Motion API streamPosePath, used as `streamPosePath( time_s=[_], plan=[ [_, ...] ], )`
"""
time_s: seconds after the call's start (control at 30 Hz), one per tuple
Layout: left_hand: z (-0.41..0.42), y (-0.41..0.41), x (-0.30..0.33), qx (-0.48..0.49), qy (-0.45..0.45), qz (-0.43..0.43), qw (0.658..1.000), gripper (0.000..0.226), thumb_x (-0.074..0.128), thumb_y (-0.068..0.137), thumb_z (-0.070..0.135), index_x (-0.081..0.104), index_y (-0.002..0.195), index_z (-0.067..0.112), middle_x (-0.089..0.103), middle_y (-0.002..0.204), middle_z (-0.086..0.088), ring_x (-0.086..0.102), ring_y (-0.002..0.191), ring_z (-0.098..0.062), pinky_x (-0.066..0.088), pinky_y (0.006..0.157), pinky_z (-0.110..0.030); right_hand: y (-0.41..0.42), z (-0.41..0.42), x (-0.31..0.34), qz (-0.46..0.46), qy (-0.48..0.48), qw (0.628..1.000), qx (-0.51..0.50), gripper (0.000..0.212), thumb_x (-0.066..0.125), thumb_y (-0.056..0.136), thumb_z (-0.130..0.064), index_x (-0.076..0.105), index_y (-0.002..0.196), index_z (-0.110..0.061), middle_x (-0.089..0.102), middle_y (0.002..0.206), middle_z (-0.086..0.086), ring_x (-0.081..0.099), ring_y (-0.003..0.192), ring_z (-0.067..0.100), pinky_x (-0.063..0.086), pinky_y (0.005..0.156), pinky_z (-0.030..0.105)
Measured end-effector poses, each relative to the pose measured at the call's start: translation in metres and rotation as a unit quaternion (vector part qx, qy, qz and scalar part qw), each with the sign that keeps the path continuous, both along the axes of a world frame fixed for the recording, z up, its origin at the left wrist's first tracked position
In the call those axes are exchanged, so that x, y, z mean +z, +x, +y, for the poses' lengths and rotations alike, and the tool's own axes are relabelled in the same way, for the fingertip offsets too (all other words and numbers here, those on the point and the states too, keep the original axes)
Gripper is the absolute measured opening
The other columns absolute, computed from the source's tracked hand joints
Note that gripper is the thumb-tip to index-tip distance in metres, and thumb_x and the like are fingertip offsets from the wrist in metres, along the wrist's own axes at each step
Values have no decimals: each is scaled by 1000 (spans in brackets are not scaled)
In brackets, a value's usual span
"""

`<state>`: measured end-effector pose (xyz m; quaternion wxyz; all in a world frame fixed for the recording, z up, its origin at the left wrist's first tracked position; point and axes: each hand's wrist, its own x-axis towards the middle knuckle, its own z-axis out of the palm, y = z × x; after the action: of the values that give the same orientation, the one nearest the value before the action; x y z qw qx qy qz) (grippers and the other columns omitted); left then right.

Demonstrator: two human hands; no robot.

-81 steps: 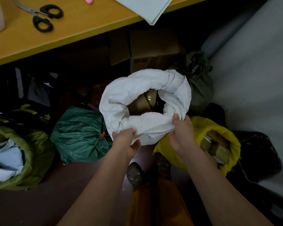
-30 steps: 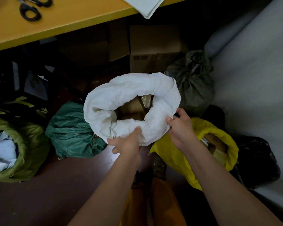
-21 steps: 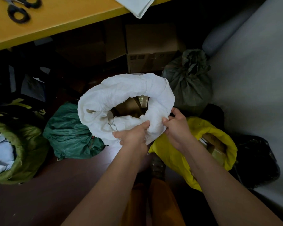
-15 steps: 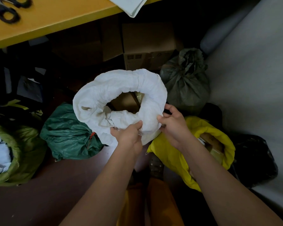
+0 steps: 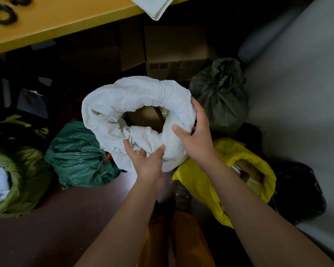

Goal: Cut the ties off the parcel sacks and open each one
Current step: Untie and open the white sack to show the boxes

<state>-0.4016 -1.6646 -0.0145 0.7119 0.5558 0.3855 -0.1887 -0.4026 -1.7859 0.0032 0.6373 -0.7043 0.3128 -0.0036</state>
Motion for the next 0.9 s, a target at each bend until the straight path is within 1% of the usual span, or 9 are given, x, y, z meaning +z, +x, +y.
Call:
streamPosePath(
  time_s=[0.07, 0.2, 0.33, 0.47, 0.53, 0.63, 0.7, 0.77, 0.9],
  plan=[
    [3, 0, 0, -15, 19, -18, 1000, 107, 68, 79, -10, 14, 142, 58, 46, 140, -7, 62, 111, -15, 56, 86, -39, 2, 1, -3, 9, -11, 1000, 0, 76, 70, 84, -8, 35, 148, -28, 41, 147, -5, 42, 132, 7, 41, 110, 37],
    [6, -3, -2, -47, 43, -53, 997, 107, 68, 79, -9, 17, 136, 65, 42, 143, -5, 56, 121, -17, 53, 94, -43, 0, 3, -8, 6, -2, 1000, -30, 61, 65, 87, -1, 47, 142, -18, 54, 140, -4, 50, 126, 4, 45, 104, 25],
    [9, -4, -5, -69, 68, -66, 993, 106, 68, 79, -8, 20, 124, 75, 35, 151, -3, 48, 130, -22, 49, 98, -48, 3, 7, -13, 21, 67, 995, -67, 36, 59, 91, 0, 62, 123, -17, 69, 111, -6, 64, 102, -1, 51, 80, 13],
    [17, -4, -13, -102, 86, -23, 991, 110, 75, 77, -1, 7, 144, 53, 34, 150, -6, 42, 134, -21, 44, 104, -47, 0, 12, -18, 48, 120, 989, -78, 25, 56, 93, -4, 69, 102, -24, 74, 95, -6, 69, 88, 3, 53, 71, 16],
    [22, -4, -12, -161, 156, -15, 974, 111, 81, 73, 11, 4, 150, 34, 36, 148, -9, 42, 132, -20, 43, 104, -38, -3, 13, -20, 65, 126, 987, -77, 23, 55, 95, -9, 70, 101, -24, 74, 95, -4, 70, 88, 5, 55, 72, 19],
    [28, -2, 0, -242, 334, -14, 911, 103, 83, 71, 33, 14, 145, 11, 39, 138, -17, 48, 118, -31, 40, 87, -31, -3, 13, -21, 88, 133, 984, -84, 21, 53, 97, -11, 69, 103, -23, 73, 101, -1, 69, 93, 10, 56, 80, 24],
    [32, -1, 15, -264, 419, -94, 864, 84, 77, 78, 34, 26, 139, 9, 33, 132, -17, 51, 103, -32, 42, 80, -33, 0, 11, -20, 96, 144, 980, -94, 20, 54, 97, -12, 70, 104, -23, 73, 104, -1, 68, 97, 12, 55, 85, 28],
    [36, 4, 28, -283, 470, -216, 808, 64, 72, 83, 25, 36, 133, 9, 32, 126, -14, 46, 94, -22, 48, 77, -35, 2, 6, -18, 105, 150, 979, -91, 19, 54, 97, -15, 70, 106, -21, 73, 106, 1, 67, 100, 15, 55, 89, 33],
    [36, 30, 33, -409, 528, -371, 645, 59, 71, 84, 18, 47, 138, 20, 40, 138, -16, 45, 116, -34, 44, 95, -48, 2, -1, -19, 137, 132, 980, -53, 19, 56, 96, -21, 70, 108, -16, 72, 105, 4, 66, 101, 21, 54, 93, 42]
  ],
)
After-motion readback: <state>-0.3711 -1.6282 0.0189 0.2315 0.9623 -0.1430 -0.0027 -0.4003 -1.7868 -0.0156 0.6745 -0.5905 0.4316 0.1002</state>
